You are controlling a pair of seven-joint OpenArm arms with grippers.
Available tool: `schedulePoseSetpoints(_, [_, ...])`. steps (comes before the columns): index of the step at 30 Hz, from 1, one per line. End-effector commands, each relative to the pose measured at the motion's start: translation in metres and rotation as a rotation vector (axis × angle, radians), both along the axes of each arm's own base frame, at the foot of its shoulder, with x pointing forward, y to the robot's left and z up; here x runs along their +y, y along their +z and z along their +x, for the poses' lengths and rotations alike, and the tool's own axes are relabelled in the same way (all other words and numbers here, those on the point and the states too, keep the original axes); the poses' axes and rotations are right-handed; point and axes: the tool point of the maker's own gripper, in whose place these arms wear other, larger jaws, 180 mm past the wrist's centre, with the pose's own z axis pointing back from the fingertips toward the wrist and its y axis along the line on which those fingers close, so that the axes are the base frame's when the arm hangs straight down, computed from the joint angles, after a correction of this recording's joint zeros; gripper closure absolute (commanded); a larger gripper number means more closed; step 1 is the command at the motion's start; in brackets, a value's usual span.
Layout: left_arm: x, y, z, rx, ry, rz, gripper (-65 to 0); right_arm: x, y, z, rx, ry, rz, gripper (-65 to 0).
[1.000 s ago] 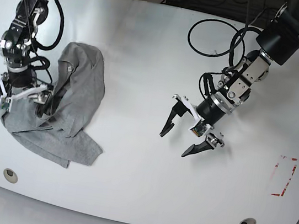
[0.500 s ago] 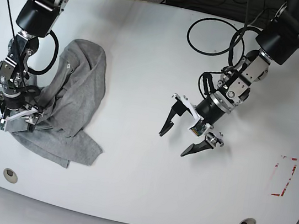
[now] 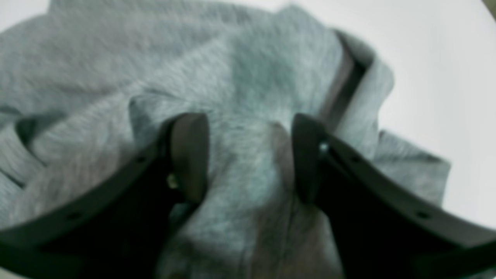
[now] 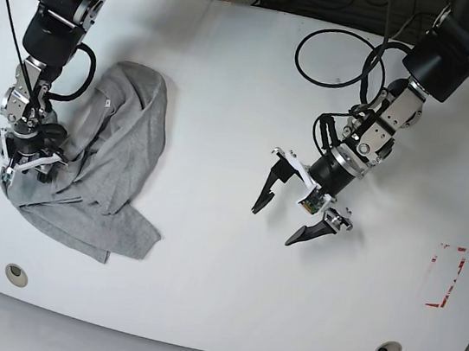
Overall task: Layout the t-shirt on the table in an organized manner, then fold the t-shirt properly
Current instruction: 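Lift the held shirt with the right gripper and shake it loose, then drag the shirt with the right gripper toward the table center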
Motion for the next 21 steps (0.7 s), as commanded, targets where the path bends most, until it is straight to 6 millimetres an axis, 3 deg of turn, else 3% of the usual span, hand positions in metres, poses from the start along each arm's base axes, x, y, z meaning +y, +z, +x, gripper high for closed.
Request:
schedulePoseSetpoints(1, [0.000, 0.023, 0.008, -0.066, -0.001, -0.031, -46.1, -0.006, 0.017, 0.012, -0.056, 0.000, -0.005, -19.8])
schedulePoseSetpoints(6, [0.000, 0.023, 0.008, -0.066, -0.001, -0.031, -46.1, 0.028, 0.003, 0.015, -0.048, 0.078, 0.054, -8.6])
schedulePoseSetpoints(14, [0.000, 0.023, 0.008, -0.066, -0.001, -0.031, -46.1, 0.088, -0.018, 0.010, -0.004, 0.248, 0.070, -7.8])
schedulePoseSetpoints(21, [0.008, 0.030, 0.008, -0.086, -0.004, -0.017, -46.1, 0.143, -0.028, -0.016, 0.009, 0.372, 0.051, -8.2])
